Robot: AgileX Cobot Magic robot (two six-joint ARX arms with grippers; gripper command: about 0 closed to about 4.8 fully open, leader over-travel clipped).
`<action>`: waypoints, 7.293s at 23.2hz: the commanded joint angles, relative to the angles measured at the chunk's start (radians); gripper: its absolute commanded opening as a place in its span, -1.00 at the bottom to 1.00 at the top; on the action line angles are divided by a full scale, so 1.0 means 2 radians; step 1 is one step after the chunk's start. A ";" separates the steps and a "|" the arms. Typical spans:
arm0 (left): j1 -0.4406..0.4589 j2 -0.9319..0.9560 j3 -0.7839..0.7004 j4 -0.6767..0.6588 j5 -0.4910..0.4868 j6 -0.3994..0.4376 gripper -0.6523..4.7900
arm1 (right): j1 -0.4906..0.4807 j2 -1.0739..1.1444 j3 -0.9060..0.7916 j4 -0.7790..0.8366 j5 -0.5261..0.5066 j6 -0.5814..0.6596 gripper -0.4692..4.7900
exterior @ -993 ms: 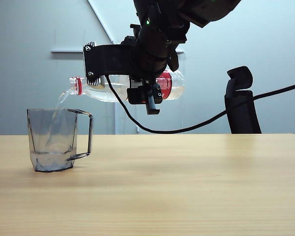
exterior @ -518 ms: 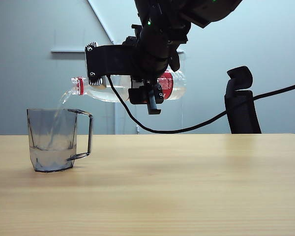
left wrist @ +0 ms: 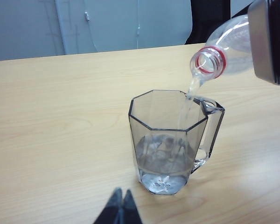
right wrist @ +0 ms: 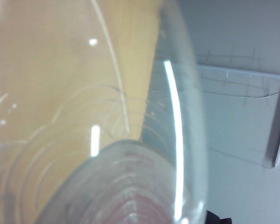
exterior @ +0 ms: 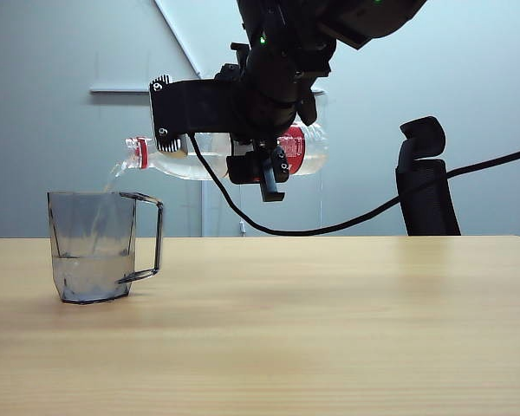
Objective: Pick up the mineral water bottle on the table and pour water into the mug until it's half full.
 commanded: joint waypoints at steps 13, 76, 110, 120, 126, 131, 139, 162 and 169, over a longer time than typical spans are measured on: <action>0.000 0.001 0.001 0.005 0.002 -0.002 -0.77 | 0.001 -0.005 0.005 0.024 0.003 -0.004 0.32; 0.000 0.001 0.001 0.005 0.002 -0.002 -0.77 | 0.001 -0.013 -0.237 0.334 0.001 0.820 0.37; 0.060 0.001 0.001 0.005 -0.018 -0.002 -0.77 | 0.178 -0.280 -0.384 0.320 0.126 0.823 -0.87; 0.109 0.001 0.001 0.005 -0.022 -0.002 -0.77 | 0.233 -0.416 -0.384 0.207 0.195 0.816 -0.84; 0.135 0.001 0.001 0.005 -0.003 -0.002 -0.77 | 0.233 -0.499 -0.384 0.165 0.233 0.756 -0.84; 0.138 0.001 0.001 0.005 0.001 -0.002 -0.77 | 0.234 -0.574 -0.384 0.082 0.220 0.757 -0.84; 0.138 0.001 0.001 0.005 0.002 -0.002 -0.77 | 0.234 -0.634 -0.384 0.008 0.220 0.757 -0.84; 0.138 0.001 0.001 0.005 0.002 -0.002 -0.77 | 0.234 -0.636 -0.384 0.008 0.220 0.757 -0.84; 0.138 0.001 0.001 0.005 0.002 -0.002 -0.77 | 0.195 -0.673 -0.392 -0.029 0.196 0.717 -0.84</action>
